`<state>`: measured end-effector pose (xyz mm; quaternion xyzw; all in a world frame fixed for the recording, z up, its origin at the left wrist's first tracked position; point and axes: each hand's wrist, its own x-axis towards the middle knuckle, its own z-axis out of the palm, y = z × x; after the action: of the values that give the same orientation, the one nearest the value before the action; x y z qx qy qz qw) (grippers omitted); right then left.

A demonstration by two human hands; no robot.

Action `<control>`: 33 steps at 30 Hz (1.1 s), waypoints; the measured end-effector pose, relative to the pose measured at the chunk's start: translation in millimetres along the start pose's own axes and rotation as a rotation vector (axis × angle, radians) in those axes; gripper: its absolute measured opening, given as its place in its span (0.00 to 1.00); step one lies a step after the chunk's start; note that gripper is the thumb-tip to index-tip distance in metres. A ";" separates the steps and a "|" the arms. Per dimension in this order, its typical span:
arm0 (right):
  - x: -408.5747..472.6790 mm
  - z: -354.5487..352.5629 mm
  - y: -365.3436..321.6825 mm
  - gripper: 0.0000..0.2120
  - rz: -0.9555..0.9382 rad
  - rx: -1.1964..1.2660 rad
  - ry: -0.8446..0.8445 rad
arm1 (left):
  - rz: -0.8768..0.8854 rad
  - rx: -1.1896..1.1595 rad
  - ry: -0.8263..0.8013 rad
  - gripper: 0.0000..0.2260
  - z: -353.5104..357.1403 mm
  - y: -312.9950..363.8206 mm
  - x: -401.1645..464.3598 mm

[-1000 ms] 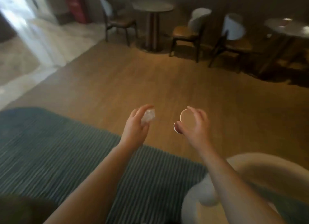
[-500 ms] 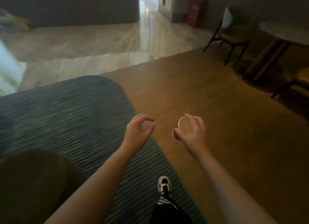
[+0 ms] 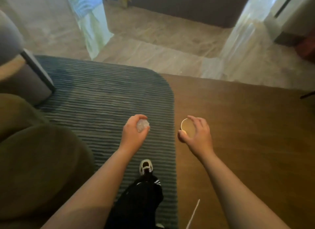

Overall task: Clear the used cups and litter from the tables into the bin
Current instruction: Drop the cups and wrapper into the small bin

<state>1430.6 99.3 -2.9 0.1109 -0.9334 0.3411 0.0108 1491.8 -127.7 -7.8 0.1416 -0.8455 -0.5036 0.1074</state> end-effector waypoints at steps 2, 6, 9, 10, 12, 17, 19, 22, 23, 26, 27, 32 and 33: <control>54.1 21.7 -0.3 0.29 -0.043 0.006 -0.040 | -0.039 0.027 0.056 0.13 -1.5 -15.5 38.4; 173.5 73.7 -12.1 0.30 -0.118 0.026 -0.141 | -0.093 0.054 0.140 0.13 -9.8 -46.9 136.4; 273.3 110.8 -37.3 0.29 -0.164 0.032 -0.222 | -0.157 0.071 0.208 0.13 -27.0 -66.4 222.8; 305.6 120.4 -47.9 0.30 -0.171 0.038 -0.255 | -0.178 0.079 0.224 0.13 -34.4 -69.8 251.7; 371.2 136.6 -69.3 0.30 -0.181 0.045 -0.312 | -0.214 0.105 0.260 0.13 -51.6 -75.1 311.1; 498.8 174.3 -120.4 0.30 -0.239 0.057 -0.343 | -0.243 0.111 0.358 0.13 -95.3 -78.5 425.6; 548.3 195.5 -141.3 0.30 -0.261 0.066 -0.363 | -0.278 0.110 0.391 0.13 -111.0 -83.1 467.8; 621.4 235.8 -169.1 0.30 -0.306 0.080 -0.384 | -0.328 0.110 0.445 0.12 -131.0 -100.4 529.1; 645.7 251.3 -177.9 0.30 -0.321 0.089 -0.389 | -0.339 0.100 0.457 0.12 -137.0 -108.1 549.8; 724.3 301.4 -203.3 0.29 -0.371 0.097 -0.430 | -0.366 0.106 0.491 0.12 -157.4 -138.1 621.5; 753.0 319.3 -212.4 0.29 -0.395 0.092 -0.453 | -0.379 0.112 0.506 0.12 -165.9 -148.7 648.7; 917.9 404.5 -276.3 0.30 -0.521 0.081 -0.589 | -0.448 0.108 0.645 0.12 -228.1 -189.0 800.5; 949.1 418.1 -291.5 0.30 -0.551 0.068 -0.619 | -0.472 0.098 0.669 0.12 -242.9 -194.2 827.0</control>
<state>590.9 -574.1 -47.8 0.4543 -0.8162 0.3066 -0.1830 821.3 -702.6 -32.8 0.4924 -0.7312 -0.3997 0.2513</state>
